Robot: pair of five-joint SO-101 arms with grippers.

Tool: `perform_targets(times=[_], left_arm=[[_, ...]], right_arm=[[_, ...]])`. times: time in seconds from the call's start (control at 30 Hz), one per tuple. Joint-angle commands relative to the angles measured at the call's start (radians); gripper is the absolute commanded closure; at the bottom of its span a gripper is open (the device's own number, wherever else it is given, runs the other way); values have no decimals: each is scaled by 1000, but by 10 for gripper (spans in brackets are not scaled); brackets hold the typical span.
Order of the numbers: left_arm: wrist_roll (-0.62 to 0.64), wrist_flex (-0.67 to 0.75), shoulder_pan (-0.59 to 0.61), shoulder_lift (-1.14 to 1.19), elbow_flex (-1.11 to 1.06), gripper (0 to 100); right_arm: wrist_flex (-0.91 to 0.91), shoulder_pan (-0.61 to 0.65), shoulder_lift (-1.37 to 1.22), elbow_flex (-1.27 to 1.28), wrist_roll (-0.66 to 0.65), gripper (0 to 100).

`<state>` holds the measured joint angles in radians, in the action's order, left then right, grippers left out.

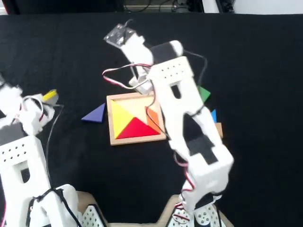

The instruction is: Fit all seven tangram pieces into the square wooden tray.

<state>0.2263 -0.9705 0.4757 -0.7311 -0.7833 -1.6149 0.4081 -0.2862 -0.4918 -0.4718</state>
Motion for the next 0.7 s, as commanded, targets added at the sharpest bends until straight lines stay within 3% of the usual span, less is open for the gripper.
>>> perform_targets(times=[0.0, 0.07, 0.17, 0.3, 0.47, 0.57, 0.67], left_arm=[[-341, -187, -205, 3, 151, 667], [-443, -221, -251, 3, 116, 667], [-446, -201, -186, -2, 22, 667], [-362, -101, 99, -9, -153, 668], [-356, 115, 555, -9, -397, 668], [-434, 195, 708, -9, -486, 668], [-525, 198, 773, -9, -541, 668]], right_arm=[[-78, -21, 225, -12, 15, 988], [-84, -23, 288, 45, 9, 988], [-5, -5, 325, 229, -17, 987], [184, 48, 326, 481, -127, 987], [440, 144, 325, 642, -138, 985], [525, 213, 318, 659, -140, 962], [532, 292, 265, 638, -192, 832]])
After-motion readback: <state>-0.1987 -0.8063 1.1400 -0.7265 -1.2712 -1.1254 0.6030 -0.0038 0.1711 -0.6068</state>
